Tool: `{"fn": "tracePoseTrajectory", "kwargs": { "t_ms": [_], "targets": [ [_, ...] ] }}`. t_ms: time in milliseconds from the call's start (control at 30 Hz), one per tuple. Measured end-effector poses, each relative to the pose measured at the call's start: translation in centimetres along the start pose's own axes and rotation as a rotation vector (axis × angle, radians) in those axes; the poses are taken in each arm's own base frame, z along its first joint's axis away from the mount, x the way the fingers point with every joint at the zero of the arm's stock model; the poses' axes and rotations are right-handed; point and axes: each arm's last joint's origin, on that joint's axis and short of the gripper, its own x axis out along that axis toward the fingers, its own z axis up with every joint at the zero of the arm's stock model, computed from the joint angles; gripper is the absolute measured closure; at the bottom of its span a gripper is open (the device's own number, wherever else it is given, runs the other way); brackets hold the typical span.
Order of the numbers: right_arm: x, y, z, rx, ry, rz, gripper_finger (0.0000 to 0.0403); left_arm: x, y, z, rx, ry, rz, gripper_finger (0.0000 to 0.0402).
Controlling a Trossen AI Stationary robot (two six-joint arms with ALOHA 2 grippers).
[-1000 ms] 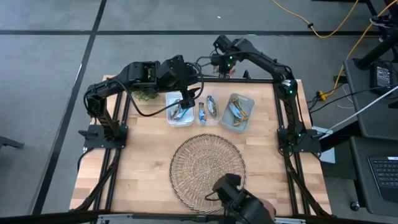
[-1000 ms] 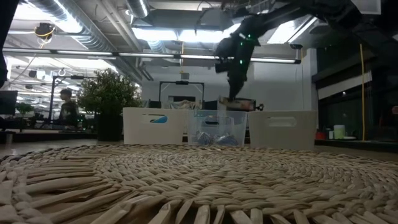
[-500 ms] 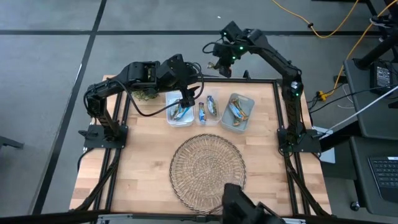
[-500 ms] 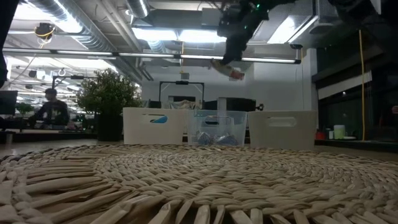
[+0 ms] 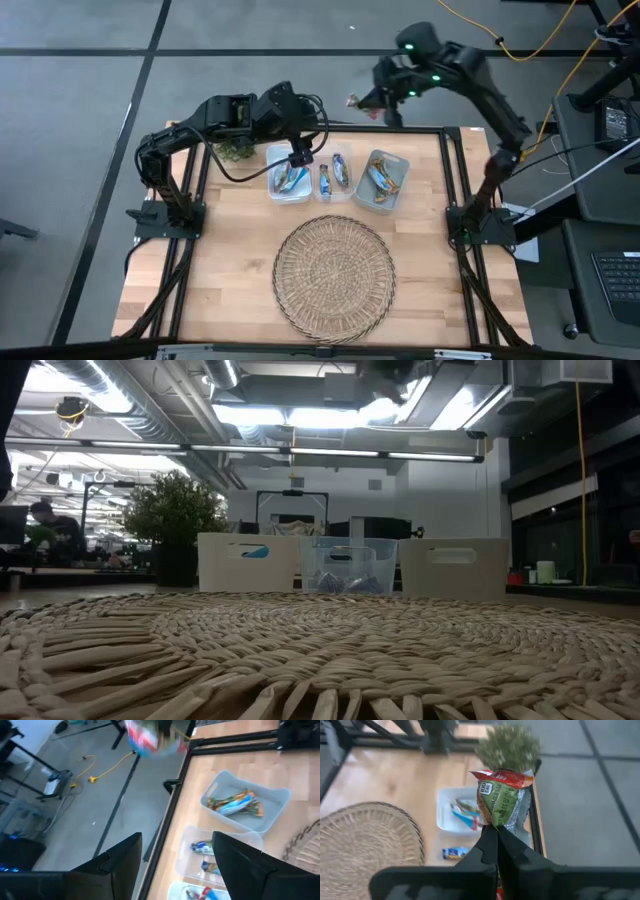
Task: Pick and place Granola Bars by type
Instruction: Put the red granola bar into the white bin
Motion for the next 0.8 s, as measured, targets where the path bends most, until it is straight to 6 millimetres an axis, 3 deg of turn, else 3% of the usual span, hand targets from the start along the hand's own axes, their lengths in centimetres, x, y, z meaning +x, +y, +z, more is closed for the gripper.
{"fn": "tracePoseTrajectory", "kwargs": {
  "t_ms": [267,467,600,800],
  "targets": [
    [-7.9,5.7,1.4,-0.045,-0.186,-0.094,0.0403,0.0,0.0,1.0,-0.026,-0.099,-0.043,0.0167],
    [-12.4,8.5,2.3,-0.064,-0.394,-0.148,0.0403,2.0,-0.8,3.5,-0.012,-0.348,-0.26,0.0166],
    [-13.1,9.5,2.0,-0.061,-0.408,-0.131,0.0403,3.5,-1.4,4.6,0.003,-0.472,-0.365,0.0166],
    [-11.2,10.0,0.6,-0.057,-0.388,-0.095,0.0403,4.3,-1.6,5.5,0.004,-0.58,-0.431,0.0153]
  ]
}}
